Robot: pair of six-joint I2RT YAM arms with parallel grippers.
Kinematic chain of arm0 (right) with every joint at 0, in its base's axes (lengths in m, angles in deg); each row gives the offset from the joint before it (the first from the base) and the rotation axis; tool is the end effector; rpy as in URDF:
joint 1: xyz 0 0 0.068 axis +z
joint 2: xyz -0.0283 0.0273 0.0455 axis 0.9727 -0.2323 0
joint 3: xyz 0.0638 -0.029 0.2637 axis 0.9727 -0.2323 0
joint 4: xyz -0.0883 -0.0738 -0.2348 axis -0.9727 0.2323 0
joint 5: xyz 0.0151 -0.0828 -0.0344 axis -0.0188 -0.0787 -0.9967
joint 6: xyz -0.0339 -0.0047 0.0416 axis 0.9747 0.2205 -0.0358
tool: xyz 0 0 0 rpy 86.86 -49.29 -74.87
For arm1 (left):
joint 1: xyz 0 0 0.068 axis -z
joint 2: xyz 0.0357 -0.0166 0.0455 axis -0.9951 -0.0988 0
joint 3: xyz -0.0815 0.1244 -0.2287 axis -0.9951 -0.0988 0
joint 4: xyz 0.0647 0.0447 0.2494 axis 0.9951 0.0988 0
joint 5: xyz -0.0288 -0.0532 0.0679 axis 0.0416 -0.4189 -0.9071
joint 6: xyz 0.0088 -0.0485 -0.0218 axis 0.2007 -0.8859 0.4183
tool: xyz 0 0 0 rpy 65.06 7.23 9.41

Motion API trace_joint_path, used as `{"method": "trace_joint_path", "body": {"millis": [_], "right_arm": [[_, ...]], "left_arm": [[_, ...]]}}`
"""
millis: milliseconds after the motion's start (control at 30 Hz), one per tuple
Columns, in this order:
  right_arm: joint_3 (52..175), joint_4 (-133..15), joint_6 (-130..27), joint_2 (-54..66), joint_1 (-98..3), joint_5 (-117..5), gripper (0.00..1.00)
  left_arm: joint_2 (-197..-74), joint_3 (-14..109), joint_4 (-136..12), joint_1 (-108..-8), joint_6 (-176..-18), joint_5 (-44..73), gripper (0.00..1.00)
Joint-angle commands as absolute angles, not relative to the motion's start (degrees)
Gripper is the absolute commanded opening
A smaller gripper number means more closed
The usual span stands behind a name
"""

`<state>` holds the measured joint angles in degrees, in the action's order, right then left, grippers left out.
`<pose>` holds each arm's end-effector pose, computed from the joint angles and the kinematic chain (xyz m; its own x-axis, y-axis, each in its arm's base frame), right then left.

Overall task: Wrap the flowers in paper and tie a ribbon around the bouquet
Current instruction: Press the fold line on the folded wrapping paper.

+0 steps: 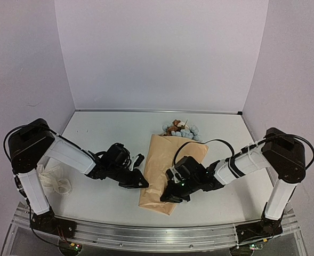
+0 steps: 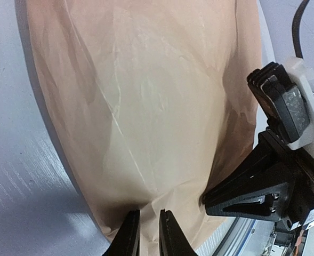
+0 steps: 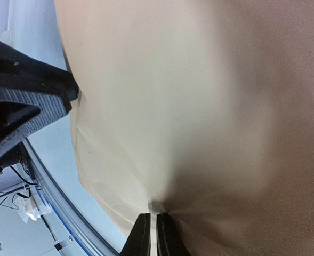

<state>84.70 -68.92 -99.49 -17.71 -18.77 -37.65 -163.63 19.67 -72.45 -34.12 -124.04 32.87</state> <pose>0.1667 0.2938 0.1124 -0.9777 -0.1778 -0.1119 -0.2023 0.6537 0.7292 0.2005 -0.2656 0.1139 -0.9178 0.2208 -0.3300 0.3937 0.6144 -0.6838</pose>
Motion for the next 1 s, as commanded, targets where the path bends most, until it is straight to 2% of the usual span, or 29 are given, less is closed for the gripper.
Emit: {"method": "trace_joint_path", "body": {"millis": [0, 400, 567, 967], "right_arm": [[80.8, -62.4, -98.5, -16.8, -19.0, -39.8, 0.06], [73.5, -62.4, -97.1, -12.6, -24.1, -36.3, 0.07], [73.1, -62.3, -97.1, -13.1, -25.0, -34.6, 0.06], [72.6, -62.4, -97.3, -14.6, -25.3, -34.1, 0.06]], "left_arm": [[-164.3, 18.9, -71.1, -33.4, -125.2, 33.4, 0.14], [-160.4, 17.2, -70.8, -23.7, -132.3, 27.9, 0.13], [-160.3, 22.6, -68.0, -24.6, -128.8, 26.0, 0.15], [-167.2, 27.5, -70.1, -30.9, -126.2, 31.8, 0.15]]}}
